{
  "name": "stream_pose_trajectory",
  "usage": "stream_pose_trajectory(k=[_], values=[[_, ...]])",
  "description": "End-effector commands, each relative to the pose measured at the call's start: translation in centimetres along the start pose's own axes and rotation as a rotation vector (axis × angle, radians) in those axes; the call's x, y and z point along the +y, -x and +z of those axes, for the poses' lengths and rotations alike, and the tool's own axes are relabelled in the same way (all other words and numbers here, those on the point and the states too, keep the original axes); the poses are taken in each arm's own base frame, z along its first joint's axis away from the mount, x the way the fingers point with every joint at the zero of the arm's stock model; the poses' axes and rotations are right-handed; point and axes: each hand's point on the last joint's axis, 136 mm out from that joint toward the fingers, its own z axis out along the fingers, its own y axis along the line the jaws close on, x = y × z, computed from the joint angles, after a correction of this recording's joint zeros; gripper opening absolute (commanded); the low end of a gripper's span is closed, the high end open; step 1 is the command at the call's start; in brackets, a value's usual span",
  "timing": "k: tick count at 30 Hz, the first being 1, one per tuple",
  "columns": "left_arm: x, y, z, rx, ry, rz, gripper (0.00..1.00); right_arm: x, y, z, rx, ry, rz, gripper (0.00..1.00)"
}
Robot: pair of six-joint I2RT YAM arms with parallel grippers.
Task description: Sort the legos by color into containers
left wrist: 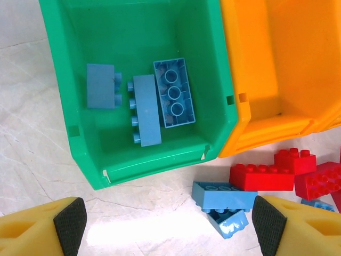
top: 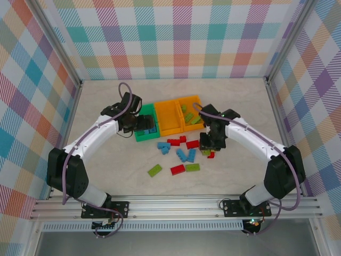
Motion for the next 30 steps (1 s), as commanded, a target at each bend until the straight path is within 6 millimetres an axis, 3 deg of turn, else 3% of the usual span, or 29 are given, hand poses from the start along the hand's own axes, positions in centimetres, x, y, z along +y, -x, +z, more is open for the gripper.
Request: stream_pose_trajectory(k=[1, 6, 10, 16, 24, 30], values=[[0.8, -0.6, -0.7, -0.007, 0.005, 0.016, 0.83, 0.5, 2.5, -0.9, -0.044, 0.020, 0.022, 0.32], [1.7, -2.6, -0.5, 0.023, 0.007, 0.039, 0.83, 2.5, 9.6, -1.3, -0.132, 0.110, 0.072, 0.31], [2.0, -5.3, 0.1, 0.079, -0.002, 0.037, 0.82, 4.2, 14.9, -0.5, -0.118, 0.145, 0.101, 0.30], [1.9, -8.8, -0.1, 0.087, 0.002, 0.090, 0.82, 4.4, 20.3, 1.1, -0.098, 0.118, 0.137, 0.29], [1.9, -12.7, -1.0, 0.077, -0.060, 0.154, 0.83, 3.3, 23.6, 3.0, -0.119, 0.035, 0.151, 0.31], [0.2, -15.0, -0.5, 0.144, -0.084, 0.295, 0.83, 4.2, 23.0, 4.3, -0.068, 0.082, 0.154, 0.46]])
